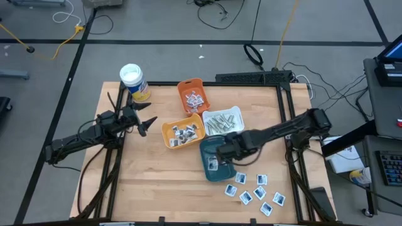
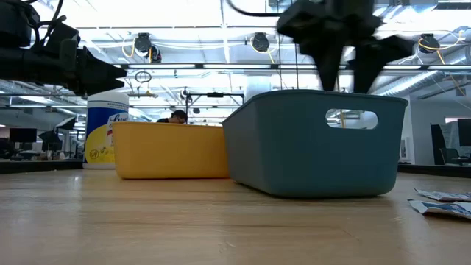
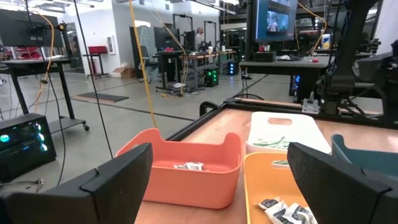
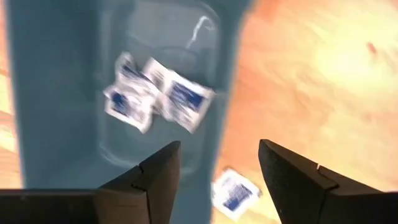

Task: Pick & Place First Aid Supplies
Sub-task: Put the blue alcohol pad into the blue bin

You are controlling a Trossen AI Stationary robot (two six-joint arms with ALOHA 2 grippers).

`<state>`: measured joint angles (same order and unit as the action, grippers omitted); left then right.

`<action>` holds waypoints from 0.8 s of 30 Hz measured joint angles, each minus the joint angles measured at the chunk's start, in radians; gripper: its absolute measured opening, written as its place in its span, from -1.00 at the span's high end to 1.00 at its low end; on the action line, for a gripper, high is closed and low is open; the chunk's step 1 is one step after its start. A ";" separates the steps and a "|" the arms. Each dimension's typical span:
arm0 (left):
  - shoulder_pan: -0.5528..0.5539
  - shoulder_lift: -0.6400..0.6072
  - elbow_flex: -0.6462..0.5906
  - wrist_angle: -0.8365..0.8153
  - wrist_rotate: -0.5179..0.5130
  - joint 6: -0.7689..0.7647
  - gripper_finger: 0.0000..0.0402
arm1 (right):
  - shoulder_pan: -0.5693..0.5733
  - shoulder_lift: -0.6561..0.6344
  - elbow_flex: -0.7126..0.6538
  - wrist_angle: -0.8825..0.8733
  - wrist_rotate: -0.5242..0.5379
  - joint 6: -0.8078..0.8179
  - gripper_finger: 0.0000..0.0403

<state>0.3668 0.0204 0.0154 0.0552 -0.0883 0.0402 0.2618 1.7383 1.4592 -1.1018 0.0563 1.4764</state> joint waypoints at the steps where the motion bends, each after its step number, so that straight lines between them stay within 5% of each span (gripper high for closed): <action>1: 0.000 0.000 0.000 0.000 0.000 0.000 -0.89 | 0.013 -0.020 -0.024 -0.003 0.001 0.027 -0.03; 14: 0.000 0.000 0.000 0.000 0.000 0.000 -0.89 | 0.229 -0.224 -0.270 -0.065 -0.001 0.400 -0.03; 24: 0.000 0.000 0.000 0.000 0.000 0.000 -0.89 | 0.376 -0.261 -0.355 -0.026 -0.013 0.585 -0.03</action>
<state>0.3670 0.0204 0.0154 0.0555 -0.0883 0.0402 0.6380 1.4769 1.1044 -1.1279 0.0436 2.0616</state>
